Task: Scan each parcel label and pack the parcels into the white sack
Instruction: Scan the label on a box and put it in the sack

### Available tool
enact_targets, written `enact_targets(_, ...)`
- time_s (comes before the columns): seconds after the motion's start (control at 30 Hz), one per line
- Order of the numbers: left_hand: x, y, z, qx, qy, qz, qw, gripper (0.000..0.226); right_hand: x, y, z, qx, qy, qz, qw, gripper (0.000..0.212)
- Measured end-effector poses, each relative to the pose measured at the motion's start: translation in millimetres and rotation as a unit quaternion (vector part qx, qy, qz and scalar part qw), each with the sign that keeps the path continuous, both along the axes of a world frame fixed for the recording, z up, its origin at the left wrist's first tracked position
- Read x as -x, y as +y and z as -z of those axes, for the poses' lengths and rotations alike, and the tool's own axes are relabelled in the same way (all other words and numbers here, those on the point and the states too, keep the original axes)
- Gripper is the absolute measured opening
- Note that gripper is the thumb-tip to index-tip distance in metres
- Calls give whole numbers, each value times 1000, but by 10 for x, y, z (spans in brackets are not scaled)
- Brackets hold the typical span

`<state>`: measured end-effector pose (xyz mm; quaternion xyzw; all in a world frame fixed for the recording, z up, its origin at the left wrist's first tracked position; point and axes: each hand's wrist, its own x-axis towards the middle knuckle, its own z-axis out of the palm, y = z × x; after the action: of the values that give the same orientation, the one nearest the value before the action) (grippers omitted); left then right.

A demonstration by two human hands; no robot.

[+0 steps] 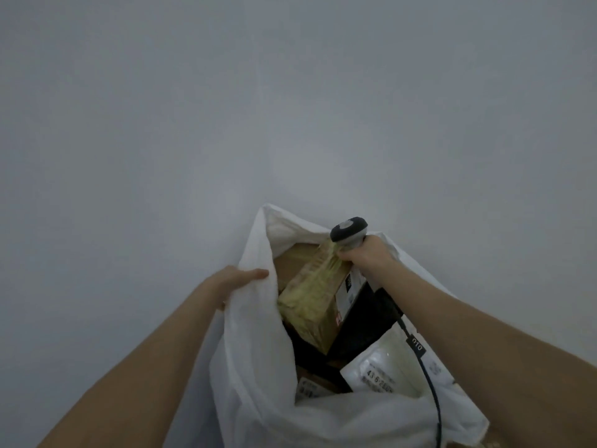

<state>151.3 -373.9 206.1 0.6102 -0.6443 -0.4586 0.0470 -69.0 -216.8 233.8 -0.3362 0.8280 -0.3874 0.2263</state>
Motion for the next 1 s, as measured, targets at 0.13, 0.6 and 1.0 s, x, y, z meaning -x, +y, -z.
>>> enact_targets(0.13,-181,268,-116,179,97,-110,973,26,-112,319,-48,22,-18,3,1000,19)
enact_targets(0.6,-463,1492,-74,33,222,-195,955,47,-762,869,56,29,-251,-134,958,39)
enact_targets(1.0,-17,2222,-388,525,-41,202,826,45,-440,1798,-114,67,-238,10,969,23)
